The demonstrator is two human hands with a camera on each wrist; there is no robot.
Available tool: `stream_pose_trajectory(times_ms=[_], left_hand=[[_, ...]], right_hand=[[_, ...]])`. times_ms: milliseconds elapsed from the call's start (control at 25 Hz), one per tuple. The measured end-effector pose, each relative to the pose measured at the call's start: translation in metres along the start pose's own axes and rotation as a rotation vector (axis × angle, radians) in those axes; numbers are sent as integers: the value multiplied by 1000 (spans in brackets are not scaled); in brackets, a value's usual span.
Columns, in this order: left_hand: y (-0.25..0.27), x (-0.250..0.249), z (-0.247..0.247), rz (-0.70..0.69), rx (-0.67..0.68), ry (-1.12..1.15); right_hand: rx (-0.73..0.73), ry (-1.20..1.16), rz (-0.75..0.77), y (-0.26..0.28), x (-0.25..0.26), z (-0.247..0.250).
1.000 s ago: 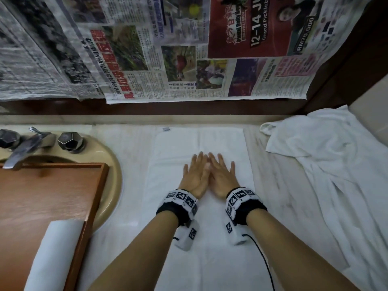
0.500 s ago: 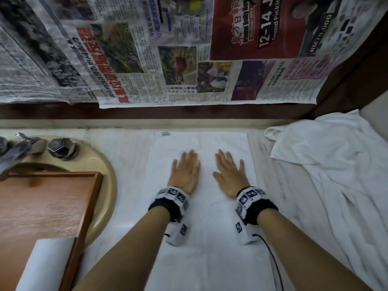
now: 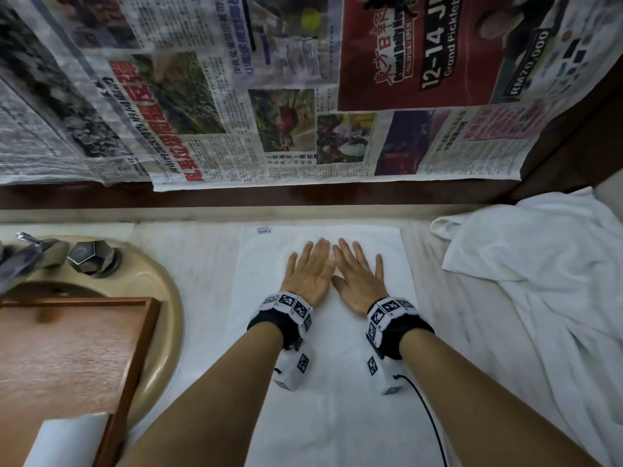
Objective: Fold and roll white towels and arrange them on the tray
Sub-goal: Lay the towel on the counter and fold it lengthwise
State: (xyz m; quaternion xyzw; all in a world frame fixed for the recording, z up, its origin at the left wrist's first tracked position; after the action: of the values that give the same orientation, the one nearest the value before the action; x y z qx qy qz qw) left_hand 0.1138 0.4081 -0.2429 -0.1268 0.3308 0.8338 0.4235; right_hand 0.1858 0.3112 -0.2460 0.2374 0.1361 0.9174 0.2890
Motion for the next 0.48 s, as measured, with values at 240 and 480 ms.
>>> stream_pose_trajectory(times_ms=[240,480], left_hand=[[-4,46,25,138,-46,-118],[0,92,46,234,-107,-177]], right_hand=[[26,-23,-91,-2,-26,9],[3,-34,-208,-2,-57,22]])
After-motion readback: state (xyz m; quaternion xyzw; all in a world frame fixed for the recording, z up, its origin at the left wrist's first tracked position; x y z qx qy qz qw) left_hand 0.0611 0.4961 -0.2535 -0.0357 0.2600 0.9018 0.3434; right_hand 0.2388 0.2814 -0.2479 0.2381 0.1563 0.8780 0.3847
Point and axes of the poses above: each hand's wrist, its own y-axis away from the middle knuckle, its own z-axis out of the back of the hand, x = y × z, the point moved 4 cm from there along -y, towards the middle knuckle, and after that the axes turned 6 degrees about z, right-handed, at the moved point
